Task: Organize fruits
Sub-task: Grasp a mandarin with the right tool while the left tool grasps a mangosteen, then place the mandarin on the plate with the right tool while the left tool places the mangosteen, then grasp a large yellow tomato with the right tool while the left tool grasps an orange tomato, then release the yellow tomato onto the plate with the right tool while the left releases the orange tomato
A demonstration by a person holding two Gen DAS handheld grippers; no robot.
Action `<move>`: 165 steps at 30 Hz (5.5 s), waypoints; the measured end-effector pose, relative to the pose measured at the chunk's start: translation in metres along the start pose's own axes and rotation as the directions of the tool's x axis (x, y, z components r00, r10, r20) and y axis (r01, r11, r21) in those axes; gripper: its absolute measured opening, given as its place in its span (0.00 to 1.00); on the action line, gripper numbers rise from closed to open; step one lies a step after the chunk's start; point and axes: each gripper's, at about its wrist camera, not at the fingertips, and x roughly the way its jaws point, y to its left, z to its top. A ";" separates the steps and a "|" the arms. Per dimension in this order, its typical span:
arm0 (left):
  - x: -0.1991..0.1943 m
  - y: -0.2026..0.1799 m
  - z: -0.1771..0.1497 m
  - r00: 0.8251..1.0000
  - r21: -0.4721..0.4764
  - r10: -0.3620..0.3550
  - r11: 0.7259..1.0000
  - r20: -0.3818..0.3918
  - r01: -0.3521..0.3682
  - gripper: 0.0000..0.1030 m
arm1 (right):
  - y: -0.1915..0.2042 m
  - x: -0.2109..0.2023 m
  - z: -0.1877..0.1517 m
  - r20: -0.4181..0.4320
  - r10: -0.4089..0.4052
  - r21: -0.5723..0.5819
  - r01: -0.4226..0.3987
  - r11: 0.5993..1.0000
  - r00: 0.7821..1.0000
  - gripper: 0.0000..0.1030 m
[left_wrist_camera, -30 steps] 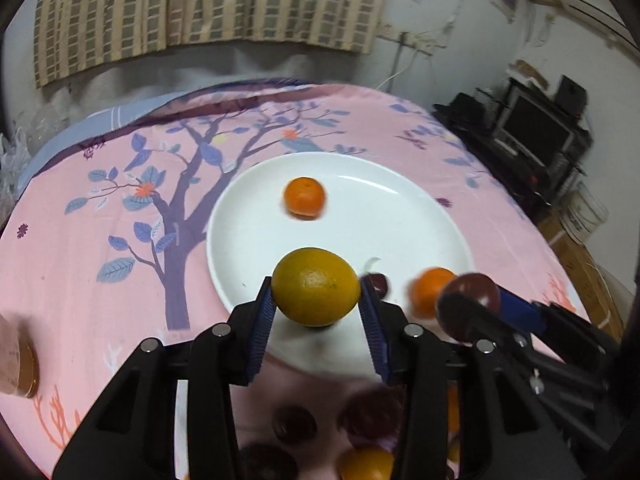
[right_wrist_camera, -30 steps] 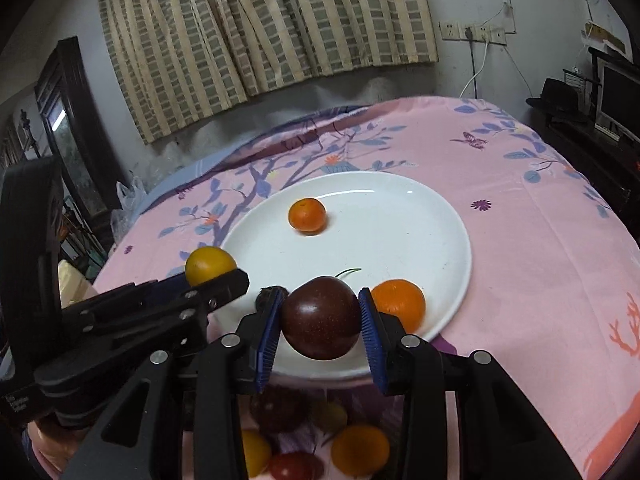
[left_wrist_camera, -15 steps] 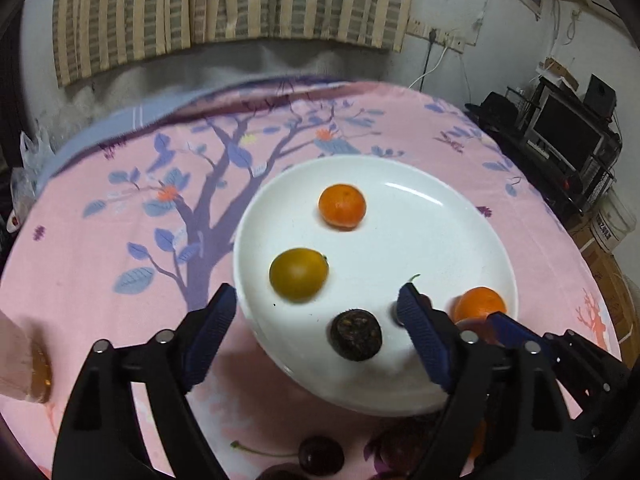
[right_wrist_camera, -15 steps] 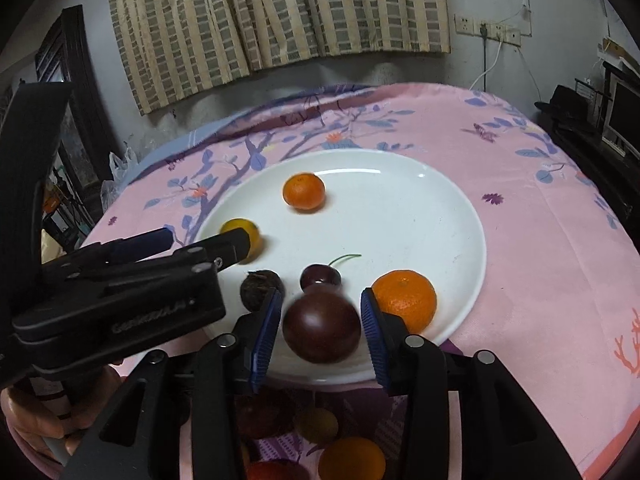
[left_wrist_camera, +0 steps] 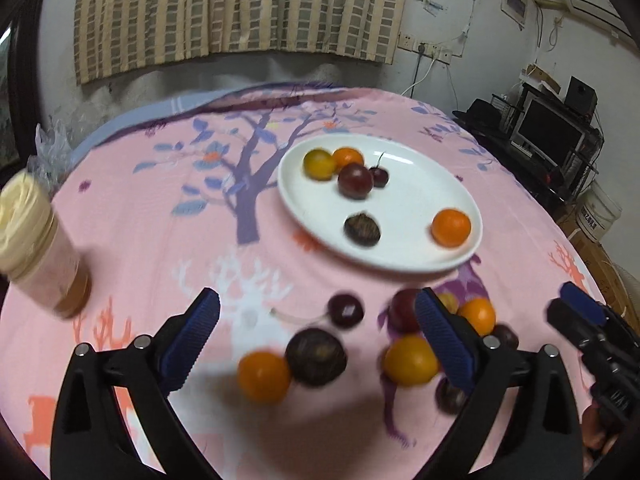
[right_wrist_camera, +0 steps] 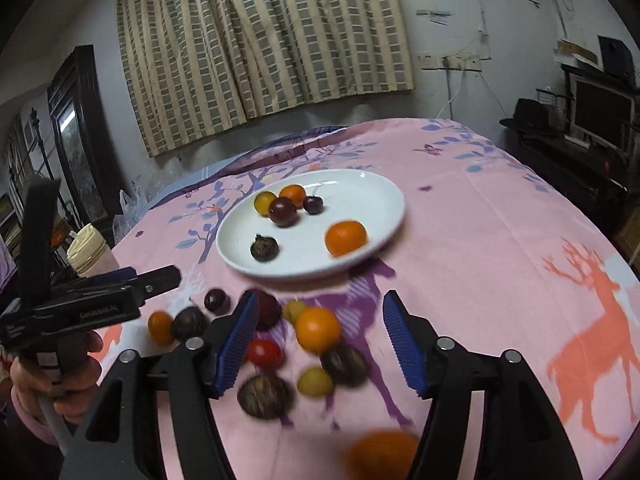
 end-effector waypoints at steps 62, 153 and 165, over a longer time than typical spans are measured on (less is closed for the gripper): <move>-0.006 -0.095 -0.056 0.959 0.255 -0.230 0.929 -0.168 0.267 0.41 | -0.032 -0.003 -0.055 -0.235 0.059 0.046 -0.050 0.998 0.970 0.42; 0.023 0.029 -0.034 0.978 0.229 -0.087 0.965 -0.190 0.131 0.41 | 0.078 0.060 -0.005 -0.197 0.169 -0.192 -0.206 0.959 0.966 0.36; 0.014 0.030 -0.037 0.984 0.225 -0.070 0.969 -0.162 0.106 0.34 | 0.074 0.051 -0.004 -0.166 0.207 -0.175 -0.235 0.956 0.964 0.35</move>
